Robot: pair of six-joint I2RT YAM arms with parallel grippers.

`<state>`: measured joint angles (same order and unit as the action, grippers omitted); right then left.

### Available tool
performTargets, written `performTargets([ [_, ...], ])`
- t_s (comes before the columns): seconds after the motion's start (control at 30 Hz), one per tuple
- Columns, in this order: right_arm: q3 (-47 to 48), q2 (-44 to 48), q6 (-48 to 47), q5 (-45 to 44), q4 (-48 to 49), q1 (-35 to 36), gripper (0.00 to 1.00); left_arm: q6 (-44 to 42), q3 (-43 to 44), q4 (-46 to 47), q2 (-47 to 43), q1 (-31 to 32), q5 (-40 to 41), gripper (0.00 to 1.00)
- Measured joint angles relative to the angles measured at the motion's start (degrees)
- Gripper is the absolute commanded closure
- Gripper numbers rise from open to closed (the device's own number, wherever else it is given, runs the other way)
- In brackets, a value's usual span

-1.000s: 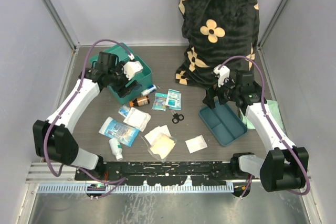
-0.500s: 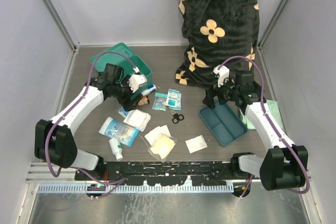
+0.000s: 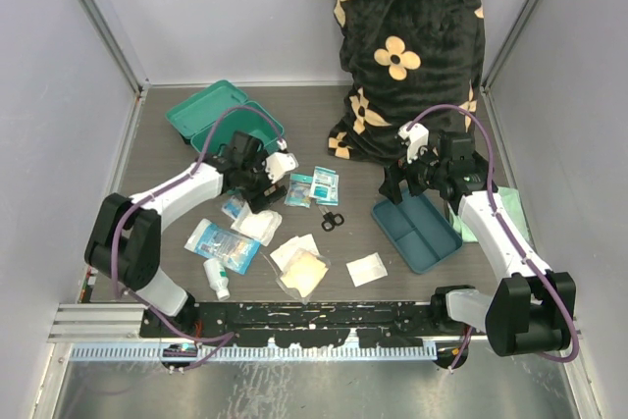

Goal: Organize the medicine kit
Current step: Pick up the pill bottle at the center of the board.

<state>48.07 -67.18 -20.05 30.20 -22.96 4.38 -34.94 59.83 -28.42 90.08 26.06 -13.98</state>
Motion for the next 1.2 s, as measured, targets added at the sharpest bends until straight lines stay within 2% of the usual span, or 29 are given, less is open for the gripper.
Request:
performTargets([
  [0.23,0.0,0.0,-0.4,-0.1,0.0,0.0,0.0,0.0,-0.3,4.8,3.9,1.8,5.4,0.16],
  [0.37,0.0,0.0,-0.6,-0.1,0.0,0.0,0.0,-0.2,-0.3,5.6,5.7,2.6,6.8,0.21],
  [0.7,0.0,-0.4,-0.7,-0.1,-0.3,0.0,0.0,-0.3,-1.6,5.6,6.3,4.4,7.1,0.46],
  [0.9,0.0,-0.4,-0.7,-0.1,-0.3,0.0,0.0,0.0,-2.2,5.7,6.2,4.5,7.1,0.66],
  [1.2,0.0,-0.4,-0.7,-0.1,-0.3,0.0,0.0,0.0,-1.5,4.1,3.8,4.5,6.9,0.74],
])
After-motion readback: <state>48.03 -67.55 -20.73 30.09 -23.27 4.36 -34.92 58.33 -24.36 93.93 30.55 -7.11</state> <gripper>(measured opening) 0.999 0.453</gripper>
